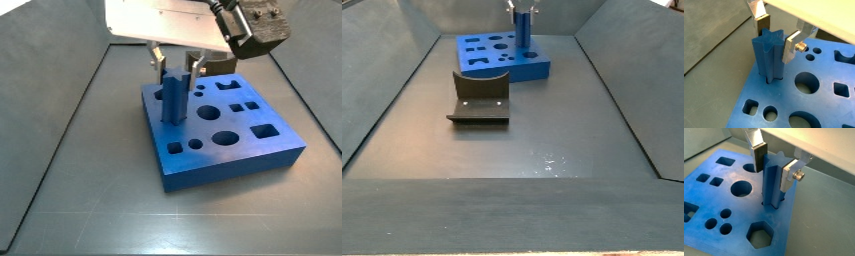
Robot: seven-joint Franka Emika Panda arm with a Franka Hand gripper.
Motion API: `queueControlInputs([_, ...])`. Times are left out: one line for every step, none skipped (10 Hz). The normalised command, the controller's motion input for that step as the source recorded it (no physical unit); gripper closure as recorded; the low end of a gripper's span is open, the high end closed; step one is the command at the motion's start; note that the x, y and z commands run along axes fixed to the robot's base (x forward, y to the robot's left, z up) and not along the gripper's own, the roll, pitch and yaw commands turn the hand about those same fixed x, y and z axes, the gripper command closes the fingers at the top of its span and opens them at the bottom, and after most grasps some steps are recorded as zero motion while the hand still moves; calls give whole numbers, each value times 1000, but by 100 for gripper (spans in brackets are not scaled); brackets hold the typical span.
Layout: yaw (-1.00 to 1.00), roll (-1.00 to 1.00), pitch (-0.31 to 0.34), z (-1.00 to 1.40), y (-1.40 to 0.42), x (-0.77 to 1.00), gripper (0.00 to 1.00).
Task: Pick up the star object. Move up. Place the star object on the fixture. Regrasp the star object. Move to above the board. Insert the star object.
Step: Insert the star object.
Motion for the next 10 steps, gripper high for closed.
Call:
queueControlInputs([0,63,-246,-1000,0,-46,100])
queueControlInputs([0,89,-160,-1000,0,-77,100])
queueControlInputs([0,80,-60,-1000,0,0,100])
queueControlInputs([0,57,-9,-1000,0,11,100])
queueControlInputs([0,34,0,-1000,-3,20,100])
queueControlInputs([0,20,0,-1000,-6,137,100])
queueControlInputs([0,14,0,-1000,-3,151,100])
queueControlInputs([-26,6,0,-1000,-11,291,100])
queueControlInputs([0,0,-37,0,0,0,100])
queueControlInputs([0,0,0,0,0,0,100])
